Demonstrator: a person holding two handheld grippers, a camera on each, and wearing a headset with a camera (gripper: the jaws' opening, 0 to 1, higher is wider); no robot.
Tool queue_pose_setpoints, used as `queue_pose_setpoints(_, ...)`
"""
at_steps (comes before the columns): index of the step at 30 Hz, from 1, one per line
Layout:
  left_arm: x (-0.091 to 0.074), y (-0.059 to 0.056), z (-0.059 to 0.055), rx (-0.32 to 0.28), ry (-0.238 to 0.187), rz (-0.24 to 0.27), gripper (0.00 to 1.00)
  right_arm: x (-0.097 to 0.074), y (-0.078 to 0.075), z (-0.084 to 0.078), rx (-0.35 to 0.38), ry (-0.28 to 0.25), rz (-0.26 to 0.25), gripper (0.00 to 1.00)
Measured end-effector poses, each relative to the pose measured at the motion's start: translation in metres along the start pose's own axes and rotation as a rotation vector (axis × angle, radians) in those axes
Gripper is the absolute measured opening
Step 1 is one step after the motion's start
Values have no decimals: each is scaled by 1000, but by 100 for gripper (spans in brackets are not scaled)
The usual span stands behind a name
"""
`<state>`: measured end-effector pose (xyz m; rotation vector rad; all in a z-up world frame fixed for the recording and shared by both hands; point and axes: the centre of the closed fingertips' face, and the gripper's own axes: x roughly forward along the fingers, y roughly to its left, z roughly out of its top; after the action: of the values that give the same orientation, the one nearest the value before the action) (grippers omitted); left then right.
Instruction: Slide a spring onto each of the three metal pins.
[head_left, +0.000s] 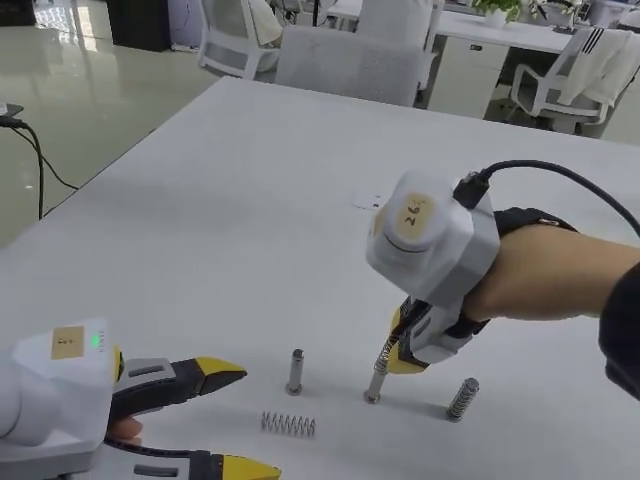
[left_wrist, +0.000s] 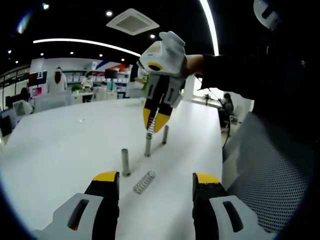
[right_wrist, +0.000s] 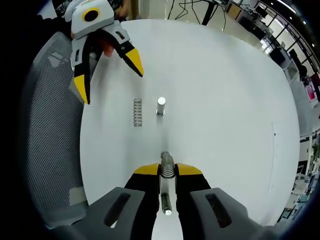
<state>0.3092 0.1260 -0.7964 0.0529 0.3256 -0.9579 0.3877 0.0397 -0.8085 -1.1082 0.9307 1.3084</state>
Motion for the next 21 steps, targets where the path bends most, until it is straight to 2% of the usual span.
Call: queue_pose_setpoints(21,0,0,-1,6,8,0,53,30,5,-11,32,29,35,8)
